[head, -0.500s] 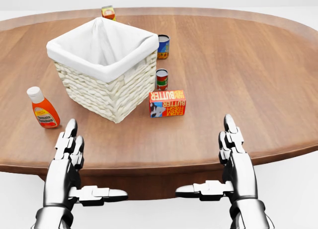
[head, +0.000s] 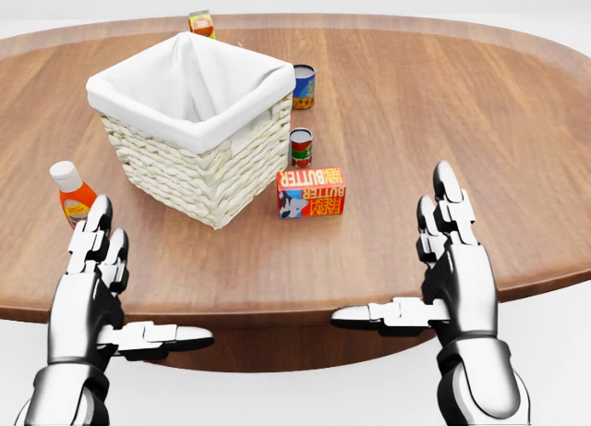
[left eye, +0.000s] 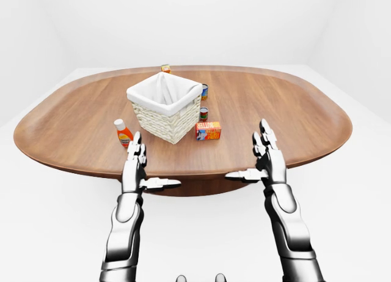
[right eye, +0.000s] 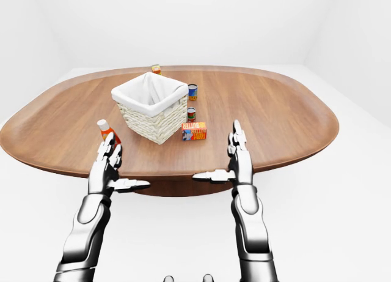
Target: Pick up the butter and put it in the basket.
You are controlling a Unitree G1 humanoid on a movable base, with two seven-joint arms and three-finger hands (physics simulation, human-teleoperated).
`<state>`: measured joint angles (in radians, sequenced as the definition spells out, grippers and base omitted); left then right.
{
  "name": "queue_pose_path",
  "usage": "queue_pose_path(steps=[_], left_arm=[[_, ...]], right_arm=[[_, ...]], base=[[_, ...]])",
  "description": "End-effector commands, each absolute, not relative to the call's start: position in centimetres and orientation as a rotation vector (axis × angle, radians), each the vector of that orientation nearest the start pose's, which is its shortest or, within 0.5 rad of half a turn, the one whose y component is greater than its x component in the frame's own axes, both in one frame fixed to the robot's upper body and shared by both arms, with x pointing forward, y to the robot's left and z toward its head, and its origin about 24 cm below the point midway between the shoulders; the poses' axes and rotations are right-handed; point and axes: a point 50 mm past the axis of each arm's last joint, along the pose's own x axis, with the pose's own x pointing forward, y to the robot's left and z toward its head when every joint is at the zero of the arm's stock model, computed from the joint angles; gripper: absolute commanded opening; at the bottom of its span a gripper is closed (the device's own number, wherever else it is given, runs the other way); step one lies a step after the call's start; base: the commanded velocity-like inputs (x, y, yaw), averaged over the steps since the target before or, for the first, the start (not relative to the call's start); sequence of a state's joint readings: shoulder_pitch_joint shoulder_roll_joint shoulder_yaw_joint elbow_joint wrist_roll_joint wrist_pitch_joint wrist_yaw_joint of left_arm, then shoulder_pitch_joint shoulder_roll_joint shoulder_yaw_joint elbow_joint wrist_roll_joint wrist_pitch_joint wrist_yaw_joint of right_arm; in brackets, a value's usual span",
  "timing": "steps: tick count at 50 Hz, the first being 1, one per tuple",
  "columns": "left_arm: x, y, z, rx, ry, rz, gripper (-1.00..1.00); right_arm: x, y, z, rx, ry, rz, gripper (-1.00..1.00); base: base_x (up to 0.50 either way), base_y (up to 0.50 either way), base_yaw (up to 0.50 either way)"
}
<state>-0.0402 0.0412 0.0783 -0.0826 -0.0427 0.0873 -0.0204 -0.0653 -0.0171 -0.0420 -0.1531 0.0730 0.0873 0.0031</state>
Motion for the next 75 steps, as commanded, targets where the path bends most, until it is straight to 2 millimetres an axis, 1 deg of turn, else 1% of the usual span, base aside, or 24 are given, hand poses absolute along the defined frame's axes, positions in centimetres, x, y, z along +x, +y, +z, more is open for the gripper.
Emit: queue_pose_path(steps=[1, 8, 15, 20, 26, 32, 37, 46, 75], left_arm=[[26.3, 18.0, 9.9, 0.037, -0.185, 0.055, 1.0], [26.6, 18.3, 11.1, 0.084, -0.229, 0.057, 1.0], [26.7, 18.5, 13.2, 0.098, -0.311, 0.063, 1.0], [26.7, 18.5, 13.8, 0.106, -0.339, 0.067, 1.0], [26.6, 18.4, 14.1, 0.092, -0.354, 0.067, 1.0], [26.5, 18.3, 14.2, 0.088, -0.358, 0.064, 1.0], [26.5, 18.4, 14.2, 0.087, -0.359, 0.068, 1.0], [26.4, 18.2, 14.1, 0.085, -0.354, 0.062, 1.0], [26.5, 18.0, 14.1, 0.08, -0.355, 0.06, 1.0]], right_arm=[[26.6, -15.5, 12.1, 0.082, -0.279, -0.002, 1.0], [26.8, -15.4, 13.8, 0.101, -0.347, -0.003, 1.0], [26.4, -15.5, 15.8, 0.138, -0.438, 0.015, 1.0], [26.2, -15.5, 16.5, 0.152, -0.465, 0.016, 1.0], [26.1, -15.4, 16.3, 0.151, -0.457, 0.022, 1.0], [25.8, -15.3, 16.6, 0.154, -0.476, 0.031, 1.0], [25.9, -15.5, 16.4, 0.15, -0.467, 0.027, 1.0], [25.8, -15.4, 16.7, 0.168, -0.48, 0.024, 1.0], [25.8, -16.0, 16.7, 0.188, -0.479, 0.021, 1.0]], base=[[0.0, 0.0, 0.0], [0.0, 0.0, 0.0], [0.0, 0.0, 0.0], [0.0, 0.0, 0.0], [0.0, 0.04, 0.0], [0.08, 0.36, 0.0], [0.1, 0.37, 0.0], [0.12, 0.37, 0.0], [0.25, 0.26, 0.0]])
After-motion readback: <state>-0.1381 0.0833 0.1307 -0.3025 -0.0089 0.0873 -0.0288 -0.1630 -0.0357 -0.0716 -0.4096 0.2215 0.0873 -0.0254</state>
